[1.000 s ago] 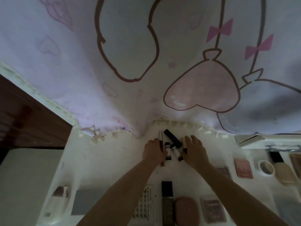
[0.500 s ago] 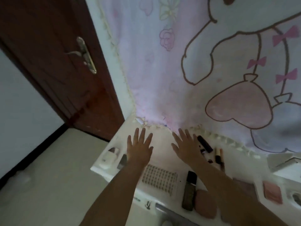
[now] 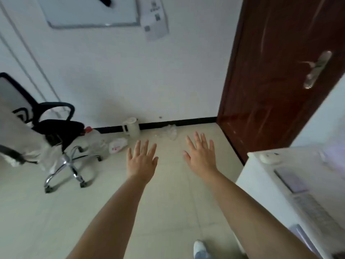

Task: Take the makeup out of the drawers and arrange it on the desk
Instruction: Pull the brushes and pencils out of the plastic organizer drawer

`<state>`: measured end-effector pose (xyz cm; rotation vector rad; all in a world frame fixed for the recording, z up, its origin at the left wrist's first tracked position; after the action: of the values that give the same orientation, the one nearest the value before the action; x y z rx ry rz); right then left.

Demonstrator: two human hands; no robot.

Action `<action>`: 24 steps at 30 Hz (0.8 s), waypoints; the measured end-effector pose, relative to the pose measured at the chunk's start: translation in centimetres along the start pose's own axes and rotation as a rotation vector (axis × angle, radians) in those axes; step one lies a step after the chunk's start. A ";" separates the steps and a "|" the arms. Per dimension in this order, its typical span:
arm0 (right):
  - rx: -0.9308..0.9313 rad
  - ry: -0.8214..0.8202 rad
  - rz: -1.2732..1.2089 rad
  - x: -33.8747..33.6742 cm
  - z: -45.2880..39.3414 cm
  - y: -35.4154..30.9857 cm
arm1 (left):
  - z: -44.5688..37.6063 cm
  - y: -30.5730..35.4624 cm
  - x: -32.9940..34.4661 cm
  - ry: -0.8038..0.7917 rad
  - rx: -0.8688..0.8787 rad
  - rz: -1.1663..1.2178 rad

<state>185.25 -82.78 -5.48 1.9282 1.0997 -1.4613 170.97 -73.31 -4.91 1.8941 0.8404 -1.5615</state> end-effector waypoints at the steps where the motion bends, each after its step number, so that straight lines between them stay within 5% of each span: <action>1: -0.080 -0.010 -0.026 0.5 0.2 -3.9 | 1.6 -3.5 0.3 -0.021 -0.084 0.001; 12: -0.736 -0.314 -0.194 9.7 3.5 -39.0 | 17.6 -34.2 4.2 -0.209 -0.828 -0.035; 24: -1.129 -0.317 -0.343 16.1 0.6 -74.3 | 21.6 -62.9 3.0 -0.249 -1.280 -0.056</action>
<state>125.57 -36.46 -14.13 0.7265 1.6371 -0.8728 110.15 -47.44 -12.99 0.7310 1.3152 -0.8232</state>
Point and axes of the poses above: each hand's wrist, its own z-axis away from the middle knuckle, its own x-axis out of the palm, y = z × x, the point moved 4 cm from there along -z, towards the middle knuckle, and after that the axes turned 12 degrees about y, right-handed, at the moved point
